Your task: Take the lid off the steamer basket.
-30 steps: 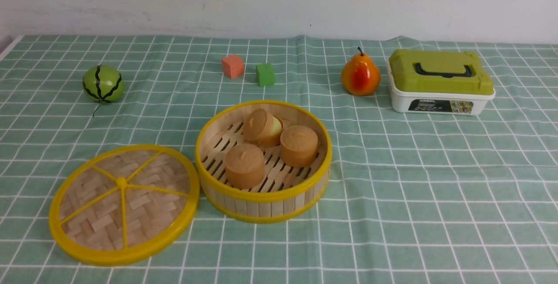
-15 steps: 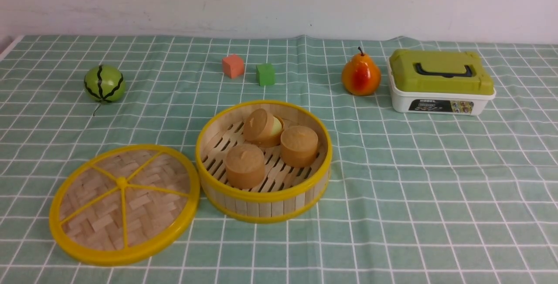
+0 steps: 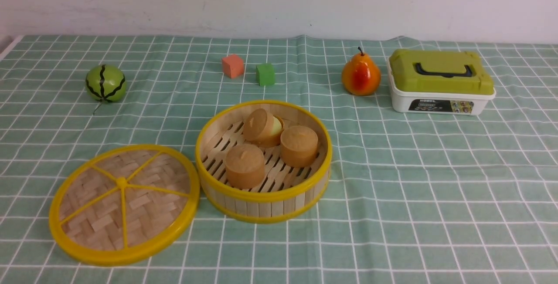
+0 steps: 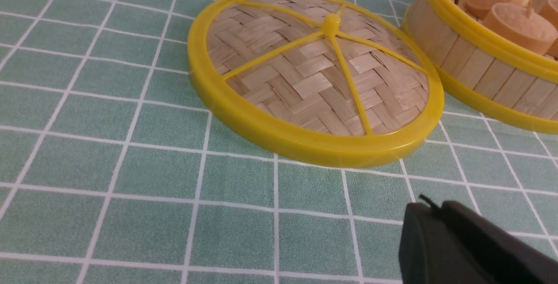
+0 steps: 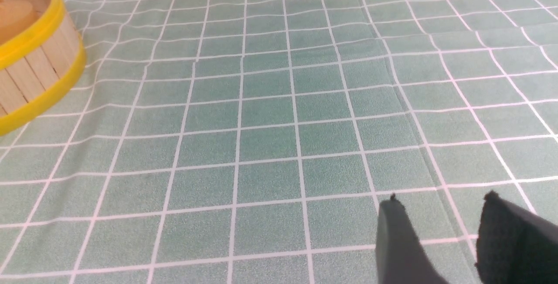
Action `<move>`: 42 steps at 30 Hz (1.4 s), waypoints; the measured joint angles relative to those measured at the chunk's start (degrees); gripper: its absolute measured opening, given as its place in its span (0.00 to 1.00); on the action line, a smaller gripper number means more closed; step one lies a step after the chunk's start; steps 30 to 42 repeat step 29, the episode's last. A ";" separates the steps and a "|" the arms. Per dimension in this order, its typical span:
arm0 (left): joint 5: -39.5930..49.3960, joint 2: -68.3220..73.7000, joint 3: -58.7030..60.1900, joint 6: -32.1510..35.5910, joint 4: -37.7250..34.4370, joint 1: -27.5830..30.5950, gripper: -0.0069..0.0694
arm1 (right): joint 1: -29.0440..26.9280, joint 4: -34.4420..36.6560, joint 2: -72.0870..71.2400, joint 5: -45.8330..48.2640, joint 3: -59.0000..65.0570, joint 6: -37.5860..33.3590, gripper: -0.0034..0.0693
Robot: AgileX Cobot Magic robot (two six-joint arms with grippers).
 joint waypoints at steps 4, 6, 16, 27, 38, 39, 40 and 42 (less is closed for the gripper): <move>0.00 0.00 0.00 0.00 0.00 0.00 0.13 | 0.00 0.00 0.00 0.00 0.00 0.00 0.38; 0.00 0.00 0.00 0.00 0.00 0.00 0.13 | 0.00 0.00 0.00 0.00 0.00 0.00 0.38; 0.00 0.00 0.00 0.00 0.00 0.00 0.14 | 0.00 0.00 0.00 0.00 0.00 0.00 0.38; 0.00 0.00 0.00 0.00 0.00 0.00 0.14 | 0.00 0.00 0.00 0.00 0.00 0.00 0.38; 0.00 0.00 0.00 0.00 0.00 0.00 0.14 | 0.00 0.00 0.00 0.00 0.00 0.00 0.38; 0.00 0.00 0.00 0.00 0.00 0.00 0.14 | 0.00 0.00 0.00 0.00 0.00 0.00 0.38; 0.00 0.00 0.00 0.00 0.00 0.00 0.14 | 0.00 0.00 0.00 0.00 0.00 0.00 0.38; 0.00 0.00 0.00 0.00 0.00 0.00 0.14 | 0.00 0.00 0.00 0.00 0.00 0.00 0.38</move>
